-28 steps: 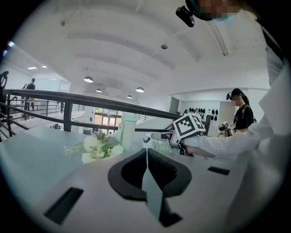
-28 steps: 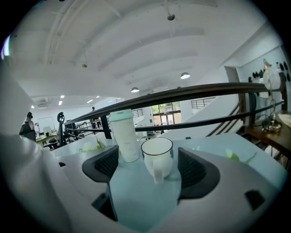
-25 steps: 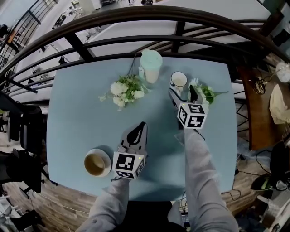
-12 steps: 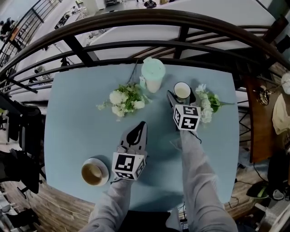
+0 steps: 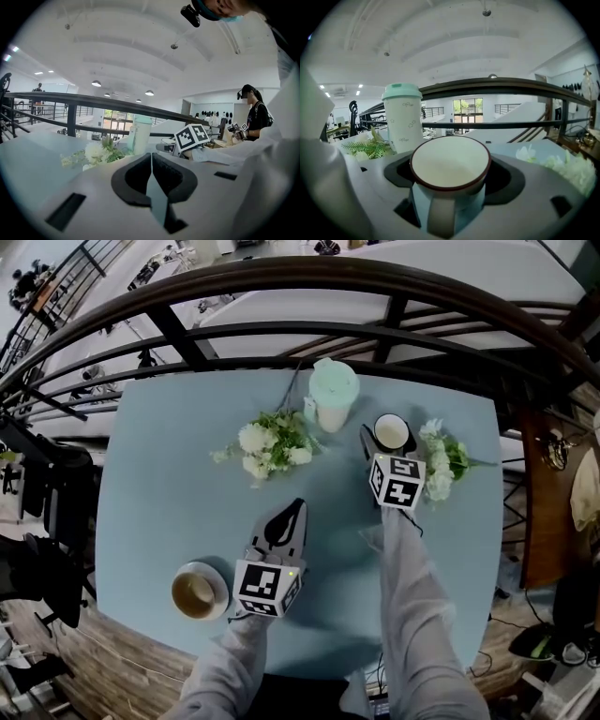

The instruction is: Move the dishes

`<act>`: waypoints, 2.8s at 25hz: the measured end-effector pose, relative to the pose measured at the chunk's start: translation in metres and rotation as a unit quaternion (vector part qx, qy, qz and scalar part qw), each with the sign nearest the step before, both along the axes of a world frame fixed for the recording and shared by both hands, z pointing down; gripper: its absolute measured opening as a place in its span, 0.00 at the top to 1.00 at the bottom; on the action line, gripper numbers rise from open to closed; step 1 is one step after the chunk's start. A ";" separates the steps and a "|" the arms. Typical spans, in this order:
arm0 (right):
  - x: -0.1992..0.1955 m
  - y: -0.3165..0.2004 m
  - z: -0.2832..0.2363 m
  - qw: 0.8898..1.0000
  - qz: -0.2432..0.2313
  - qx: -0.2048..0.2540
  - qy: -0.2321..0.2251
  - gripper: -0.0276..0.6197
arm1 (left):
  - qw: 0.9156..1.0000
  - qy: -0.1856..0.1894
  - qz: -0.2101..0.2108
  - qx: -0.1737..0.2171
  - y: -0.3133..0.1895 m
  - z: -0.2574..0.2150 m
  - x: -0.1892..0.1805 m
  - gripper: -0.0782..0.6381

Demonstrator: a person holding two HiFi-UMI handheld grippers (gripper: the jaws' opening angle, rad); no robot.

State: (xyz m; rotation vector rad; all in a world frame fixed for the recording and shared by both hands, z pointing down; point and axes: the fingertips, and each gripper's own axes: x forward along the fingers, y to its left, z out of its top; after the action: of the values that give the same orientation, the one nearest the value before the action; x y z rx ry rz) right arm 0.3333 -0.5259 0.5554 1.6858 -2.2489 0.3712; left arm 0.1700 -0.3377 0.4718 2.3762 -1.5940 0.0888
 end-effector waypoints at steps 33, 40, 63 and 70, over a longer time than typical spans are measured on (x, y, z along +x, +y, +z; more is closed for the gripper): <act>-0.066 0.222 -0.099 1.000 -0.015 0.015 0.019 0.31 | 0.995 0.046 0.083 0.021 0.146 -0.063 -0.044 0.86; -0.093 0.296 -0.110 0.999 -0.023 0.010 0.024 0.31 | 0.993 0.054 0.105 0.018 0.198 -0.069 -0.068 0.86; -0.192 0.461 -0.055 0.999 -0.033 -0.022 0.008 0.31 | 0.999 0.034 0.040 -0.005 0.323 -0.033 -0.208 0.86; -0.230 0.444 -0.028 0.998 -0.058 -0.030 -0.007 0.31 | 0.998 0.023 -0.046 -0.023 0.319 -0.019 -0.258 0.86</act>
State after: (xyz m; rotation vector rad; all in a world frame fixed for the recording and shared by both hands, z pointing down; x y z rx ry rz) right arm 0.1029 -0.0822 0.5278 1.5195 -2.3090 0.4193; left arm -0.0883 -0.0185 0.4524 2.2507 -1.6601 0.0511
